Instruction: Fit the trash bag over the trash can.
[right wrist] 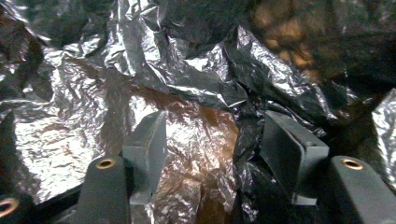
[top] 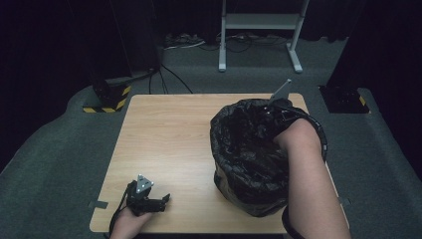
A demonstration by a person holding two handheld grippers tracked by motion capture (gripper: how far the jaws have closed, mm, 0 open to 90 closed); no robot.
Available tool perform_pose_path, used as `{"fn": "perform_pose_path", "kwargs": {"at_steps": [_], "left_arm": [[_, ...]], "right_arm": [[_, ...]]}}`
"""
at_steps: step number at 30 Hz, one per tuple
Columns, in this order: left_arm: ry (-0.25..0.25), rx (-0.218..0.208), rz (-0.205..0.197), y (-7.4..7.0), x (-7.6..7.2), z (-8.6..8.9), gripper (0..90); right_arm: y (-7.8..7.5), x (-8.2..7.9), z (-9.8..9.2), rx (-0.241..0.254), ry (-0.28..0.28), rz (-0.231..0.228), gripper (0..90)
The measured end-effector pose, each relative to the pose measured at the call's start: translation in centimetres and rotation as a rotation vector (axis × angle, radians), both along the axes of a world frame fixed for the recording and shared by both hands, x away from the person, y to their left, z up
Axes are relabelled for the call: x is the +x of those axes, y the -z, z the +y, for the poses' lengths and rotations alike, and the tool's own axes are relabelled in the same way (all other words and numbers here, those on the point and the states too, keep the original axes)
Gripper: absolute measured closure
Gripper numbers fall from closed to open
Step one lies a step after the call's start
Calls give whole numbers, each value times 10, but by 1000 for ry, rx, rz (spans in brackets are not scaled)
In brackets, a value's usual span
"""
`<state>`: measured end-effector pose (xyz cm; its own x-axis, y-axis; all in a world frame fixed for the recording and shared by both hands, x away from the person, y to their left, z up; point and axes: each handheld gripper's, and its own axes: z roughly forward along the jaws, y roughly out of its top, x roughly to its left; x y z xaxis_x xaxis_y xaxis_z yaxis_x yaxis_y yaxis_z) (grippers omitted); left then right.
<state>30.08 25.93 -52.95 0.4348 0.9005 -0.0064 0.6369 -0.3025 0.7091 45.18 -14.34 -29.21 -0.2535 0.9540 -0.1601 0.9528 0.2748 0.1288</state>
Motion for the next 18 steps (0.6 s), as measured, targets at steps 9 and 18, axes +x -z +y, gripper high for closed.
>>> {"fn": "perform_pose_path", "kwargs": {"at_steps": [9, 18], "left_arm": [[-3, -3, -2, 0, 0, 0, 14], [-2, -2, -1, 0, 0, 0, 12]], "right_arm": [[-31, -24, 11, 89, -79, -88, 261], [-80, -61, -47, 84, 11, -195, 183]]}}
